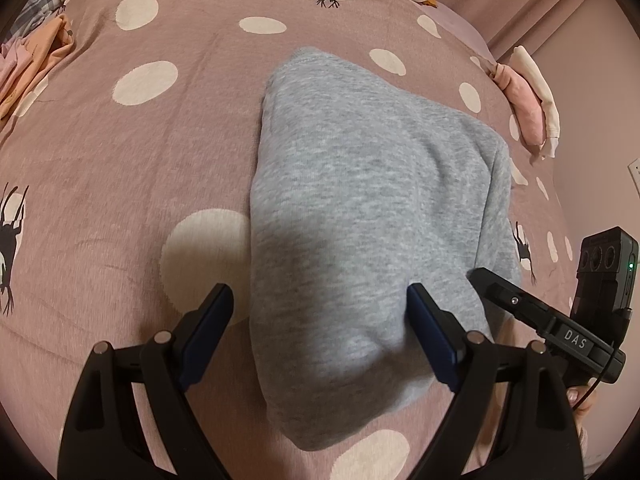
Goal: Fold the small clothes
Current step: 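Press the bundle flat on the duvet with both grippers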
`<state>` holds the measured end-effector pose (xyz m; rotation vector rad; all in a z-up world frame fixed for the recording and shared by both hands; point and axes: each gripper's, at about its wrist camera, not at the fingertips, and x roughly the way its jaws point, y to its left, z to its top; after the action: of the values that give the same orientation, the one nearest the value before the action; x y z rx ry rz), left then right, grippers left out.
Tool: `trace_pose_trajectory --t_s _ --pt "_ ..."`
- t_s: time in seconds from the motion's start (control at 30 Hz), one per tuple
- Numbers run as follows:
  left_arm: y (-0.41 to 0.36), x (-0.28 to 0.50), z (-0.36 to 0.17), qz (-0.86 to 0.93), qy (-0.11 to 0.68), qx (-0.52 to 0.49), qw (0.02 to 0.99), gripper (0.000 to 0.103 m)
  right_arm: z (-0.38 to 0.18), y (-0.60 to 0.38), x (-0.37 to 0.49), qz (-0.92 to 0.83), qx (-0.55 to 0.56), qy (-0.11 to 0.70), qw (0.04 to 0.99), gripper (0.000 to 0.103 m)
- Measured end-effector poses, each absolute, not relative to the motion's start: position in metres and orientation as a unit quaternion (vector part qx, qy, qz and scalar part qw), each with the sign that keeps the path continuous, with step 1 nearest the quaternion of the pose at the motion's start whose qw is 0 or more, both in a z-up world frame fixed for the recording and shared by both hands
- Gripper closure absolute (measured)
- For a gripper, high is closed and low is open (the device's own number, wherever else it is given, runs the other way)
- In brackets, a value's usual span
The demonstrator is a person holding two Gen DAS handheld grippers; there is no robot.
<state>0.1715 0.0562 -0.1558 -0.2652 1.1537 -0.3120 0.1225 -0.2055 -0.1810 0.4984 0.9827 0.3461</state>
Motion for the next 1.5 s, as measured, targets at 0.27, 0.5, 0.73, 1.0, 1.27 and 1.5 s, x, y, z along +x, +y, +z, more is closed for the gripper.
trace_pose_trajectory --t_s 0.27,0.5,0.73,1.0,1.27,1.5 --pt "0.0565 0.1705 -0.1551 -0.145 0.542 -0.125 0.818 0.014 -0.1814 -0.2050 0.1231 0.164 0.235 0.464 0.838 0.060" --pt "0.0549 0.1684 -0.1550 -0.144 0.541 -0.125 0.819 0.014 -0.1814 -0.2062 0.1220 0.164 0.235 0.465 0.838 0.060" --pt "0.0549 0.1684 -0.1548 -0.144 0.541 -0.124 0.819 0.014 -0.1808 -0.2063 0.1210 0.164 0.234 0.465 0.838 0.060" --pt "0.0545 0.1670 -0.1550 -0.143 0.541 -0.124 0.820 0.014 -0.1802 -0.2067 0.1203 0.163 0.233 0.465 0.839 0.060" --pt "0.0542 0.1656 -0.1553 -0.142 0.541 -0.124 0.820 0.014 -0.1795 -0.2065 0.1194 0.162 0.231 0.465 0.839 0.060" --pt "0.0539 0.1652 -0.1553 -0.142 0.541 -0.123 0.820 0.014 -0.1786 -0.2076 0.1193 0.162 0.230 0.464 0.840 0.060"
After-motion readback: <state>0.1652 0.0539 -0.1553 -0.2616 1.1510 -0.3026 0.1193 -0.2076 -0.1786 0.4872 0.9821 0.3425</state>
